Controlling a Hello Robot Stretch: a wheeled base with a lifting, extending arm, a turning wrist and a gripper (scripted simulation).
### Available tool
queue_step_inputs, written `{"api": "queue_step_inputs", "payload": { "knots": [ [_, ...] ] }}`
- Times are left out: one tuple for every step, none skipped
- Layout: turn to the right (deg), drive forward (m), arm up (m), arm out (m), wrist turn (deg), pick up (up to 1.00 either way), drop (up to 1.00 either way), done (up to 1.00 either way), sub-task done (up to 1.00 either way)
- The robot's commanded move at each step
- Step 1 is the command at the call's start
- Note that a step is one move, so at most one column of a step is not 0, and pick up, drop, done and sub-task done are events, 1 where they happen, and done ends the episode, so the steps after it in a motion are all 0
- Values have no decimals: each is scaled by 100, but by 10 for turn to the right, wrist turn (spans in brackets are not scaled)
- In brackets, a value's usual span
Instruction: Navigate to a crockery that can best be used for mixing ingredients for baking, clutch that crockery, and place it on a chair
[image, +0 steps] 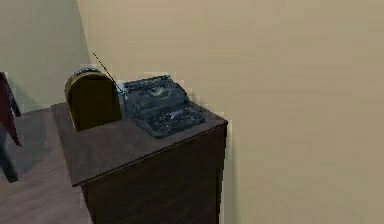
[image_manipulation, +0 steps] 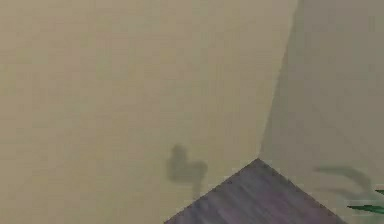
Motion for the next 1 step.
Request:
{"api": "queue_step_inputs", "payload": {
  "knots": [
    [0,50,0,0,0,0,0,0,0]
  ]
}}
